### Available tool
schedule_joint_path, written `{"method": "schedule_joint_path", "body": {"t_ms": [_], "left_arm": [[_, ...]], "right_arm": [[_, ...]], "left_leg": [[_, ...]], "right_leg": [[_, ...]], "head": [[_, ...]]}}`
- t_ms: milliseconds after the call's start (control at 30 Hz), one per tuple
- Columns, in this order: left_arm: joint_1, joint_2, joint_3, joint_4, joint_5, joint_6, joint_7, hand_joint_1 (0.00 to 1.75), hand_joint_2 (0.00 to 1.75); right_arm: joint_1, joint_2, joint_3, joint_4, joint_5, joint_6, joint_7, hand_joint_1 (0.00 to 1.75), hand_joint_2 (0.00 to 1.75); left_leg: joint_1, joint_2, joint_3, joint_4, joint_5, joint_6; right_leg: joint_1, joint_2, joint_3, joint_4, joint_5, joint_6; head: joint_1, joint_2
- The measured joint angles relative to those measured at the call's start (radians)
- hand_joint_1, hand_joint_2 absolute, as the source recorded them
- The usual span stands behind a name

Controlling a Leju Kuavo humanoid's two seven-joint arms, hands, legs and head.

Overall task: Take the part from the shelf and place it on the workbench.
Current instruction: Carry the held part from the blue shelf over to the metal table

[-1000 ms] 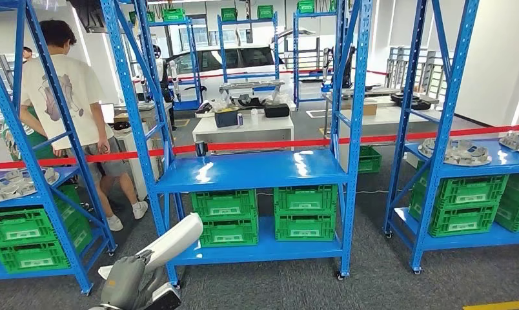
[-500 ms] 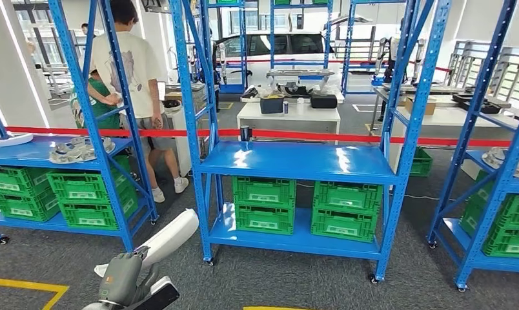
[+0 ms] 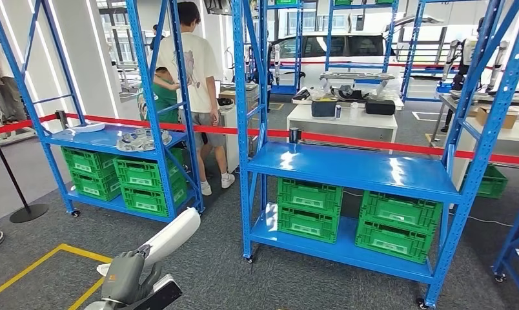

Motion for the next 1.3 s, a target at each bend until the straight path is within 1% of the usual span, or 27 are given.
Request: {"method": "schedule_joint_path", "body": {"t_ms": [67,100,133,167,200,233,267,333,400,467,533,600,667,700,733,767,833,900,933,967,1000,1067,1133,1200,1233,1267,1300], "left_arm": [[-0.001,0.003,0.001,0.000,0.001,-0.004,0.002,1.48,1.75],[-0.001,0.002,0.001,0.000,0.001,-0.005,0.003,1.48,1.75],[0.000,0.001,0.001,0.000,0.001,-0.005,0.004,1.48,1.75],[0.002,0.000,0.001,0.000,0.001,-0.005,0.004,1.48,1.75],[0.005,0.000,0.001,0.000,0.001,-0.005,0.005,1.48,1.75],[0.006,0.000,0.001,0.000,0.001,-0.005,0.006,1.48,1.75],[0.007,0.000,0.001,0.000,0.001,-0.005,0.006,1.48,1.75],[0.006,-0.001,0.001,-0.003,0.001,-0.005,0.006,1.48,1.75],[0.005,-0.003,0.001,-0.005,0.001,-0.004,0.006,1.48,1.75],[0.005,-0.002,0.001,-0.006,0.000,-0.003,0.007,1.48,1.75],[0.003,-0.001,0.002,-0.009,-0.004,0.000,0.011,1.48,1.75],[0.002,-0.005,0.003,-0.011,-0.010,0.005,0.015,1.48,1.75],[0.006,-0.009,0.003,-0.011,-0.014,0.006,0.019,1.48,1.75],[0.009,-0.010,0.003,-0.011,-0.015,0.006,0.020,1.48,1.75],[0.012,-0.010,0.003,-0.011,-0.016,0.007,0.021,1.48,1.75],[0.014,-0.010,0.003,-0.012,-0.016,0.007,0.022,1.48,1.75],[0.015,-0.009,0.004,-0.013,-0.017,0.011,0.023,1.48,1.75],[0.017,-0.006,0.006,-0.014,-0.021,0.018,0.028,1.48,1.75],[0.020,-0.002,0.009,-0.014,-0.024,0.023,0.031,1.48,1.75],[0.023,0.003,0.012,-0.014,-0.028,0.026,0.033,1.48,1.75],[0.027,0.010,0.015,-0.014,-0.031,0.029,0.033,1.48,1.75],[0.030,0.021,0.023,-0.013,-0.032,0.034,0.037,1.48,1.75],[0.031,0.029,0.032,-0.010,-0.029,0.039,0.041,1.48,1.75],[0.040,0.039,0.044,-0.004,-0.020,0.040,0.038,1.48,1.75],[0.047,0.048,0.051,0.000,-0.013,0.040,0.033,1.48,1.75],[0.053,0.058,0.061,0.002,-0.005,0.041,0.026,1.48,1.75],[0.057,0.067,0.071,0.004,0.001,0.043,0.019,1.48,1.75]], "right_arm": [[-0.002,0.001,-0.001,0.000,0.000,0.000,-0.002,0.00,0.00],[-0.001,0.000,-0.001,0.000,0.001,-0.001,-0.002,0.00,0.00],[0.001,0.000,-0.002,0.000,0.002,-0.001,-0.002,0.00,0.00],[0.002,0.000,-0.002,0.000,0.002,-0.001,-0.002,0.00,0.00],[0.003,0.000,-0.003,0.000,0.003,-0.002,-0.002,0.00,0.00],[0.003,0.000,-0.003,0.000,0.003,-0.002,-0.003,0.00,0.00],[0.003,0.000,-0.004,0.000,0.003,-0.002,-0.003,0.00,0.00],[0.002,0.000,-0.004,0.000,0.004,-0.002,-0.003,0.00,0.00],[0.001,0.000,-0.005,0.000,0.005,-0.002,-0.003,0.00,0.00],[-0.001,0.000,-0.006,0.000,0.006,-0.002,-0.002,0.00,0.00],[-0.005,0.001,-0.007,0.000,0.008,0.000,-0.002,0.00,0.00],[-0.004,0.001,-0.007,0.000,0.010,0.005,-0.002,0.00,0.00],[0.000,0.001,-0.008,0.000,0.012,0.009,-0.002,0.00,0.00],[0.002,0.001,-0.008,0.000,0.012,0.009,-0.002,0.00,0.00],[0.003,0.001,-0.008,0.000,0.013,0.009,-0.002,0.00,0.00],[0.004,0.001,-0.009,0.000,0.014,0.009,-0.003,0.00,0.00],[0.003,0.001,-0.009,0.000,0.017,0.009,-0.006,0.00,0.00],[0.002,0.001,-0.009,0.000,0.021,0.009,-0.011,0.00,0.00],[0.002,0.001,-0.009,0.000,0.022,0.009,-0.012,0.00,0.00],[0.001,0.001,-0.009,0.000,0.023,0.009,-0.013,0.00,0.00],[0.000,0.002,-0.009,0.000,0.024,0.009,-0.013,0.00,0.00],[-0.002,0.003,-0.009,0.000,0.024,0.009,-0.012,0.00,0.00],[0.001,0.003,-0.010,0.000,0.026,0.009,-0.008,0.00,0.00],[0.004,0.003,-0.012,0.000,0.029,0.009,-0.002,0.00,0.00],[0.005,0.003,-0.014,0.000,0.030,0.009,0.001,0.00,0.00],[0.004,0.003,-0.016,0.000,0.030,0.009,0.002,0.00,0.00],[0.004,0.003,-0.019,0.000,0.030,0.009,0.002,0.00,0.00]], "left_leg": [[0.000,0.059,-0.031,0.058,-0.034,-0.006],[0.001,0.095,-0.055,0.111,-0.062,-0.010],[0.003,0.118,-0.083,0.173,-0.090,-0.016],[0.006,0.127,-0.104,0.221,-0.106,-0.020],[0.008,0.132,-0.111,0.242,-0.108,-0.023],[0.009,0.136,-0.101,0.228,-0.093,-0.024],[0.009,0.146,-0.073,0.179,-0.066,-0.023],[0.003,0.191,-0.001,0.049,-0.024,-0.018],[-0.007,0.214,0.033,-0.014,-0.015,-0.008],[-0.012,0.189,0.034,-0.018,-0.013,0.004],[-0.008,0.166,0.036,-0.027,-0.007,0.017],[-0.004,0.143,0.038,-0.032,-0.003,0.029],[-0.005,0.117,0.038,-0.031,-0.004,0.034],[-0.006,0.102,0.038,-0.029,-0.004,0.035],[-0.007,0.087,0.038,-0.027,-0.004,0.034],[-0.007,0.072,0.038,-0.025,-0.004,0.034],[-0.007,0.043,0.035,-0.019,-0.005,0.029],[-0.005,0.017,0.027,-0.015,-0.004,0.018],[-0.003,0.004,0.024,-0.016,-0.001,0.010],[-0.001,-0.008,0.020,-0.019,0.003,0.003],[0.000,-0.005,0.016,-0.019,0.004,-0.002],[0.001,0.045,-0.006,0.019,-0.019,-0.009],[0.005,0.109,-0.056,0.126,-0.075,-0.019],[0.011,0.130,-0.102,0.223,-0.106,-0.031],[0.013,0.134,-0.105,0.229,-0.098,-0.035],[0.015,0.139,-0.087,0.197,-0.074,-0.038],[0.015,0.153,-0.055,0.136,-0.043,-0.039]], "right_leg": [[-0.002,-0.027,0.005,-0.010,0.007,-0.012],[-0.001,-0.039,0.006,-0.012,0.008,-0.014],[-0.001,-0.053,0.006,-0.012,0.008,-0.016],[0.000,-0.067,0.006,-0.012,0.007,-0.016],[0.000,-0.082,0.005,-0.012,0.006,-0.016],[0.000,-0.096,0.005,-0.012,0.005,-0.015],[0.000,-0.110,0.007,-0.012,0.004,-0.013],[0.002,-0.135,0.011,-0.012,-0.001,-0.006],[0.006,-0.158,0.015,-0.012,-0.005,0.004],[0.005,-0.176,0.021,-0.016,-0.006,0.017],[0.001,-0.144,0.016,0.004,-0.023,0.028],[-0.002,-0.082,-0.028,0.096,-0.071,0.032],[0.000,-0.056,-0.094,0.222,-0.118,0.032],[0.001,-0.052,-0.116,0.255,-0.120,0.031],[0.002,-0.050,-0.121,0.252,-0.103,0.030],[0.002,-0.045,-0.105,0.210,-0.070,0.028],[-0.001,-0.007,-0.049,0.077,-0.005,0.024],[-0.002,0.027,-0.014,0.002,0.013,0.021],[-0.001,0.029,-0.010,-0.005,0.010,0.018],[0.000,0.015,-0.008,-0.007,0.013,0.014],[-0.001,0.002,-0.005,-0.012,0.016,0.007],[-0.004,-0.022,0.001,-0.024,0.023,-0.006],[-0.003,-0.048,0.004,-0.029,0.024,-0.013],[-0.003,-0.076,0.005,-0.028,0.021,-0.016],[-0.003,-0.089,0.005,-0.028,0.019,-0.016],[-0.003,-0.101,0.006,-0.027,0.017,-0.014],[-0.002,-0.112,0.008,-0.026,0.015,-0.012]], "head": [[-0.001,0.000],[-0.002,0.000],[-0.002,0.000],[-0.002,0.000],[-0.002,0.000],[-0.002,0.000],[-0.002,0.000],[-0.002,0.000],[-0.002,0.000],[-0.002,0.000],[-0.002,0.000],[-0.001,0.000],[-0.001,0.000],[-0.001,0.000],[-0.001,0.000],[-0.001,0.000],[-0.001,0.000],[-0.001,0.000],[-0.001,0.000],[-0.001,0.000],[-0.001,0.000],[-0.002,0.000],[-0.004,0.000],[-0.004,0.000],[-0.004,0.000],[-0.004,0.000],[-0.004,0.000]]}}
